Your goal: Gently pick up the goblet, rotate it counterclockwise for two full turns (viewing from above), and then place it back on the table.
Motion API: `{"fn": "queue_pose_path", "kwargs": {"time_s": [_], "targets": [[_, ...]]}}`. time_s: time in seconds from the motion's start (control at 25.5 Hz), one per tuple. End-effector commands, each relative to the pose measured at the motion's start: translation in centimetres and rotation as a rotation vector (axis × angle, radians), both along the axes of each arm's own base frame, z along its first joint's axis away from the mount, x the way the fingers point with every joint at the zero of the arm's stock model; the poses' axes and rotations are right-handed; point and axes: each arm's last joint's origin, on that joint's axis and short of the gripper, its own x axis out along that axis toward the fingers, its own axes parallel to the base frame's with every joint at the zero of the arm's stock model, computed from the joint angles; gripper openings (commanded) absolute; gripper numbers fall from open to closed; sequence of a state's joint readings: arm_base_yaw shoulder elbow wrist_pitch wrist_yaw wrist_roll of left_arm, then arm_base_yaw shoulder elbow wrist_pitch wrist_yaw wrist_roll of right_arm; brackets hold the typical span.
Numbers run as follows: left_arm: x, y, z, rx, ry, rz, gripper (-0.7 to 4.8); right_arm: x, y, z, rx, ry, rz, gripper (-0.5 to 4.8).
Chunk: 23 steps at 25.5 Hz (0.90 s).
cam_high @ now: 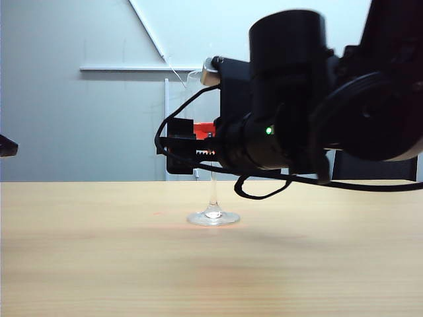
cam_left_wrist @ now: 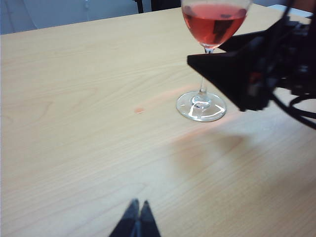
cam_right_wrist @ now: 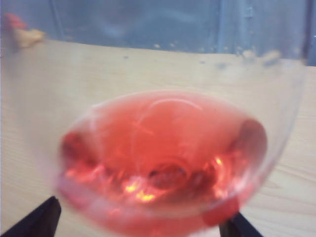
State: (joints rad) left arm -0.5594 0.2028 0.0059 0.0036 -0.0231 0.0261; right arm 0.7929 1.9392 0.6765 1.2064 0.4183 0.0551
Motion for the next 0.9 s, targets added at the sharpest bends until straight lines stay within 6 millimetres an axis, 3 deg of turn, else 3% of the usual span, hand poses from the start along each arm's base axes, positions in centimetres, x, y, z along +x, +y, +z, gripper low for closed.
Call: {"fn": "queue_pose_path", "kwargs": {"time_s": [0.04,0.35,0.55,0.9], "targets": [[0.0,0.0,0.2,-0.008,-0.013,-0.001,-0.05,1.0,0.4,-0.1,0.007,0.004,-0.013,4.30],[0.0,0.0,0.2,-0.008,-0.013,-0.001,-0.05,2.6,0.8,-0.5,0.012,0.021,-0.039,3.88],[0.0,0.0,0.2,-0.008,-0.013,-0.001,-0.05,2.8,0.7,-0.5,0.027,0.028,-0.046,2.91],[0.0,0.0,0.2,-0.008,-0.013,-0.001,-0.05,3.1,0.6,-1.3,0.109,0.036,-0.056,2.68]]}}
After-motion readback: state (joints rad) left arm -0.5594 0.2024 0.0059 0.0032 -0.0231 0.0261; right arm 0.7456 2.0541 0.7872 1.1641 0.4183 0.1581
